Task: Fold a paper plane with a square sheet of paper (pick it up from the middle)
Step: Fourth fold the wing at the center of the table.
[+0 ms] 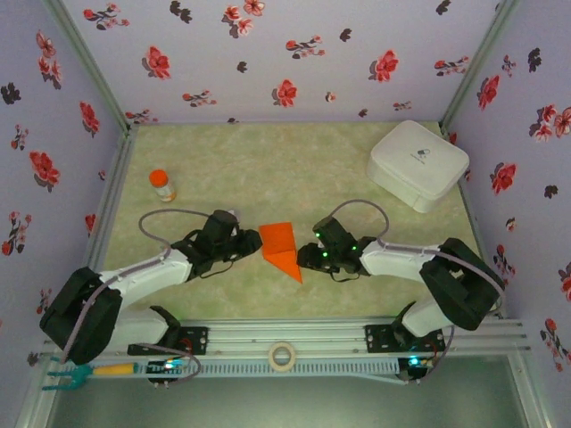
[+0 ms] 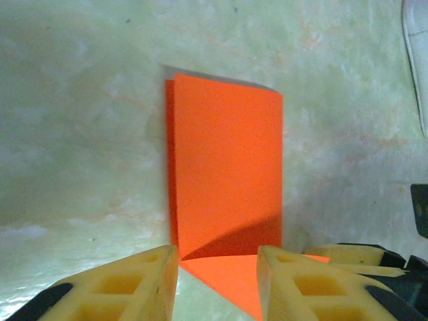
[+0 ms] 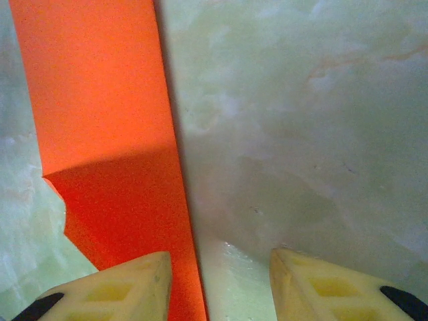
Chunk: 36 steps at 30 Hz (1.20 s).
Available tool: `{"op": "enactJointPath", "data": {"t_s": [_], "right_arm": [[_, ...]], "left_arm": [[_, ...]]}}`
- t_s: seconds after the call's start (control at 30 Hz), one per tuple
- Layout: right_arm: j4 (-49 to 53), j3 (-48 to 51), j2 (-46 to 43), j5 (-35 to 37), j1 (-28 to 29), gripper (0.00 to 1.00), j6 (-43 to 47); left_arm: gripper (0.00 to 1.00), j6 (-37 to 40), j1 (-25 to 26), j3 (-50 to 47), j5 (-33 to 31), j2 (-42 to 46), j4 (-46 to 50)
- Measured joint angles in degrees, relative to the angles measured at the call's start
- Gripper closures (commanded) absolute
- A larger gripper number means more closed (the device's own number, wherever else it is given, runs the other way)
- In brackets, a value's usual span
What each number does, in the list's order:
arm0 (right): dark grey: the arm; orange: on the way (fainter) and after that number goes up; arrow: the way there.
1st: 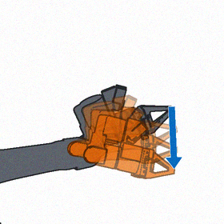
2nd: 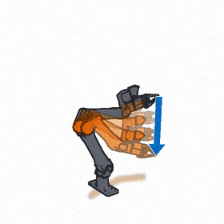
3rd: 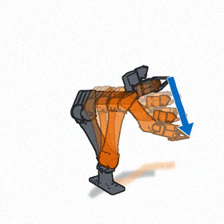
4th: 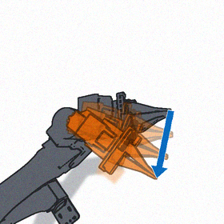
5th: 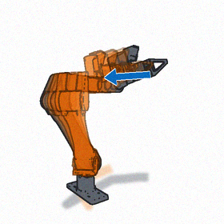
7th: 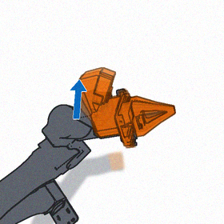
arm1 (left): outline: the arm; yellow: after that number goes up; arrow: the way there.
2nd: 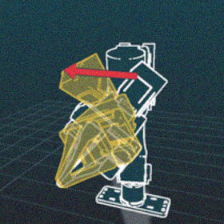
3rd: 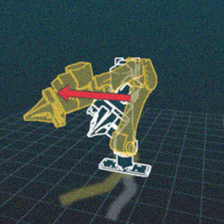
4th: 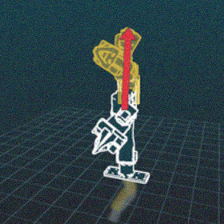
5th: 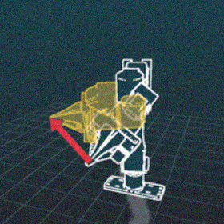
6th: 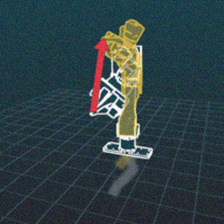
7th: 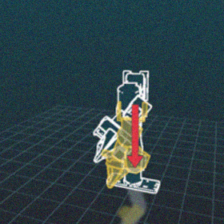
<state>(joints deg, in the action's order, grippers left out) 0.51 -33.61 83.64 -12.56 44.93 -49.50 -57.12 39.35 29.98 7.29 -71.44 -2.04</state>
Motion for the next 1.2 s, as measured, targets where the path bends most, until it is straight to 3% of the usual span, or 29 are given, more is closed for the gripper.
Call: {"op": "enactJointPath", "data": {"t_s": [0.4, 1.2], "right_arm": [[-5.42, 0.24, 1.46, -4.68, -3.34, 0.56, -1.55], [-11.41, 1.07, -1.25, -11.69, -3.43, 0.56, -1.01]], "left_arm": [[0.60, 1.88, -3.26, -0.04, 3.85, -0.13, 2.38], [0.58, 1.84, -3.39, -0.04, 7.34, -3.19, 2.64]]}}
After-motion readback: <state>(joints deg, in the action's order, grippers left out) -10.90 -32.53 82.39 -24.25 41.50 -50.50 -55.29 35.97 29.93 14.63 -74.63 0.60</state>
